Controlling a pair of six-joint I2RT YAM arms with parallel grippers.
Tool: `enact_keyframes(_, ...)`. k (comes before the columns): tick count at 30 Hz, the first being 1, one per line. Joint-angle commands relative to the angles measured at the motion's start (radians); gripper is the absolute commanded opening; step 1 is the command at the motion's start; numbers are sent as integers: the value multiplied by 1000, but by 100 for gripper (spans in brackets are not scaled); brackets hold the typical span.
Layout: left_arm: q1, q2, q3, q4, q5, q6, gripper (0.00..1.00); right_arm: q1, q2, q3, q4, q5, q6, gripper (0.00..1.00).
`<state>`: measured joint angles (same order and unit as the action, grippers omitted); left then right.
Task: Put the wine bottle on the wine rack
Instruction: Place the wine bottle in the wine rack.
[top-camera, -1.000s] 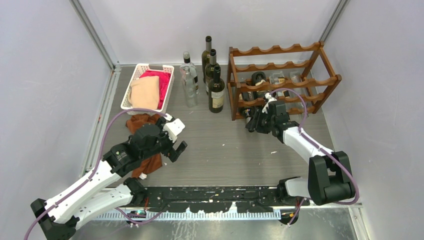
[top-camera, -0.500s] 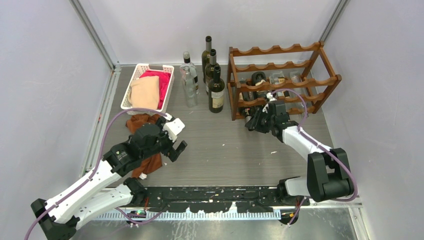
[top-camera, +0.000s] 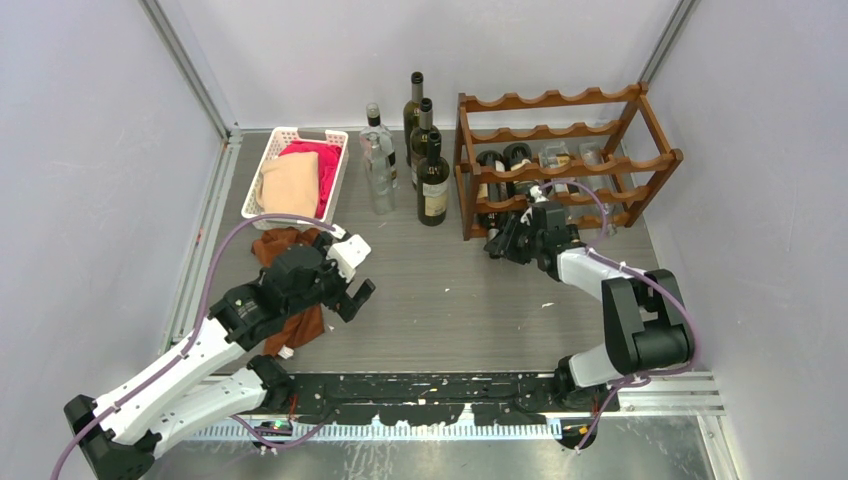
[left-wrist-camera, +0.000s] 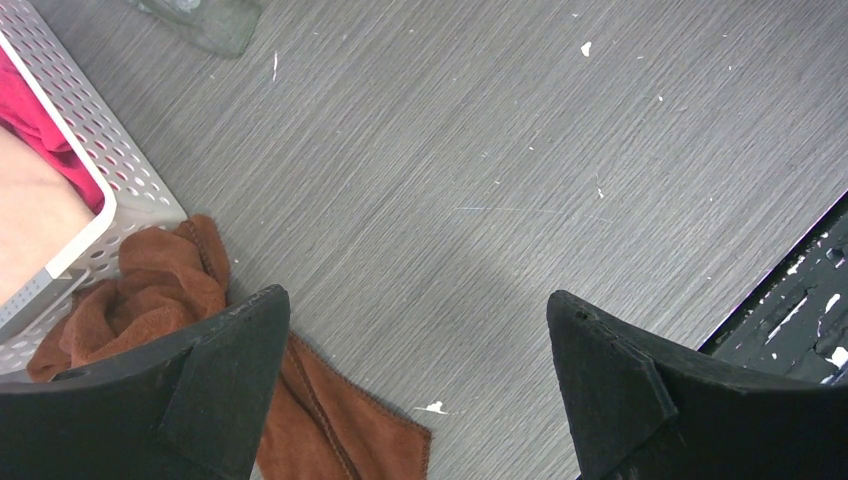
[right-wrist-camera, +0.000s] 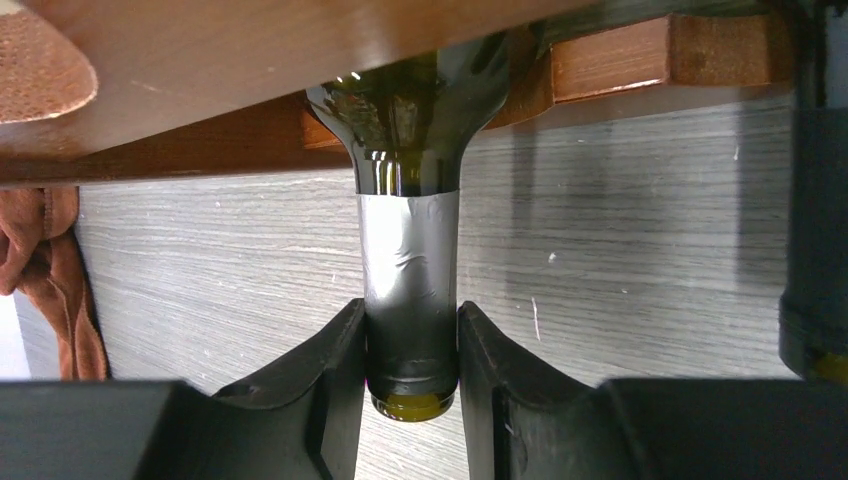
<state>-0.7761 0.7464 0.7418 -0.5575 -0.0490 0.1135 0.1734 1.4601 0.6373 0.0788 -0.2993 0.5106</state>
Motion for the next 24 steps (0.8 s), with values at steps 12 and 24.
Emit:
enact_keyframes(12, 12, 4, 19, 57, 25, 7, 98, -44, -4, 39, -35, 27, -71, 3)
enact_keyframes(24, 14, 3, 19, 56, 27, 6, 98, -45, 18, 60, -36, 46, -101, 2)
